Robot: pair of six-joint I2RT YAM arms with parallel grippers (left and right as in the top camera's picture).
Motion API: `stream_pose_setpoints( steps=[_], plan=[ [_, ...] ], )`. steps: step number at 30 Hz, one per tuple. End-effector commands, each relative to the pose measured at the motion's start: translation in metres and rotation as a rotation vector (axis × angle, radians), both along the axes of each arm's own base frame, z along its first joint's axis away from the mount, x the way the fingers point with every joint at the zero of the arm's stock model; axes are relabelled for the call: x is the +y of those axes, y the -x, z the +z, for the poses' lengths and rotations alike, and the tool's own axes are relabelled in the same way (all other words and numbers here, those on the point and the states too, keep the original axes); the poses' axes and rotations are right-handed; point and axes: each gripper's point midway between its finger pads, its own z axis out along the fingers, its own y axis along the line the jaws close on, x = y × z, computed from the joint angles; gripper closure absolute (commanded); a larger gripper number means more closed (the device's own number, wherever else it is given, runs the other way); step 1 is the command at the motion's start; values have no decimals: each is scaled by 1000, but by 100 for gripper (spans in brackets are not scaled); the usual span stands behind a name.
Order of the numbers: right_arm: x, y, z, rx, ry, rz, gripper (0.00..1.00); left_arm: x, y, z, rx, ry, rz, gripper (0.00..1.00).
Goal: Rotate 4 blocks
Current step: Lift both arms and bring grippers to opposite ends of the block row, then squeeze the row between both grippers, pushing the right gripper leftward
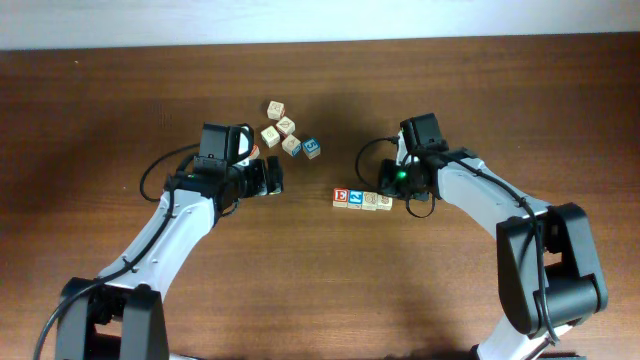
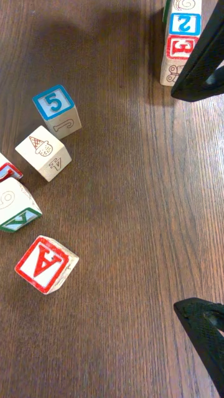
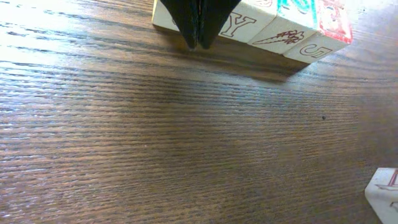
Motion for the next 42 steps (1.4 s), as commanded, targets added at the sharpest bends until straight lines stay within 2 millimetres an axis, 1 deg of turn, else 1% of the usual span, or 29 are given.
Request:
stream_pose_setpoints(
  steps=[1, 7, 8, 9, 11, 12, 13, 14, 15, 16, 17, 18, 19, 20, 21, 22, 24, 25, 26, 27, 28, 29, 30, 31, 34, 35, 36, 40, 42],
  plan=[
    [7, 6, -3, 7, -6, 43, 96, -2, -2, 6, -17, 1, -8, 1],
    [7, 6, -3, 8, -5, 43, 96, -2, -2, 6, -17, 1, -8, 1],
    [6, 4, -2, 1, -6, 39, 96, -2, -2, 6, -17, 1, -8, 1],
    [3, -3, 5, -20, -12, 26, 92, -2, -2, 6, -17, 1, -8, 1],
    [-13, -29, 47, -108, -30, -23, 92, -2, -3, 6, -18, 1, -8, 1],
    [-23, -35, 74, -139, -34, -49, 91, -3, -4, 7, -27, 3, -8, 1],
    [-37, -29, 111, -163, -77, -39, 91, -3, -5, 8, -32, 4, -8, 1],
    [-44, -16, 126, -154, -132, -7, 91, -3, -5, 8, -32, 5, -8, 1],
    [-53, 2, 123, -95, -156, 25, 92, -3, -6, 8, -36, 6, -8, 1],
    [-65, 20, 111, -26, -155, 53, 96, -5, -5, 8, -29, 14, -14, 0],
    [-70, 35, 95, 24, -146, 82, 96, -15, -2, 9, -22, 56, -45, 30],
    [-69, 42, 79, 42, -149, 87, 96, -28, 1, 9, -1, 100, -7, 90],
    [-68, 45, 70, 45, -158, 88, 96, -43, 0, 8, -8, 117, -30, 100],
    [-65, 48, 60, 59, -177, 90, 96, -67, 4, 4, 6, 181, -103, 100],
    [-64, 48, 54, 72, -182, 90, 96, -89, 8, -7, 43, 248, -169, 100],
    [-65, 45, 54, 59, -180, 90, 96, -99, 11, -20, 92, 297, -208, 100],
    [-65, 41, 54, 44, -180, 91, 96, -119, 5, -21, 158, 370, -370, 100],
    [-63, 41, 56, 40, -195, 96, 96, -118, 1, -25, 247, 302, -441, 100],
    [-63, 41, 56, 40, -195, 96, 96, -113, -15, -22, 271, 244, -430, 100],
    [-63, 41, 55, 41, -194, 95, 96, -109, -19, -18, 256, 253, -438, 100],
    [-57, 34, 55, 17, -233, 108, 96, -118, -8, -18, 265, 320, -530, 100],
    [-52, 31, 56, 8, -273, 119, 96, -123, -4, -20, 268, 343, -561, 100],
    [-44, 30, 49, 25, -329, 128, 96, -127, 1, -35, 301, 351, -581, 100],
    [-44, 31, 42, 48, -333, 126, 96, -127, 3, -46, 322, 350, -584, 100],
    [-41, 41, 18, 63, -351, 128, 96, -127, 9, -56, 327, 344, -620, 100],
    [-40, 44, 12, 65, -359, 120, 96, -126, 11, -63, 339, 346, -618, 100],
    [-40, 45, 11, 65, -359, 120, 96, -126, 13, -68, 352, 347, -614, 100],
    [-41, 43, 11, 59, -358, 118, 96, -146, 23, -66, 390, 381, -605, 100],
    [-41, 43, 11, 60, -358, 118, 96, -146, 22, -67, 403, 380, -576, 100]
  ],
)
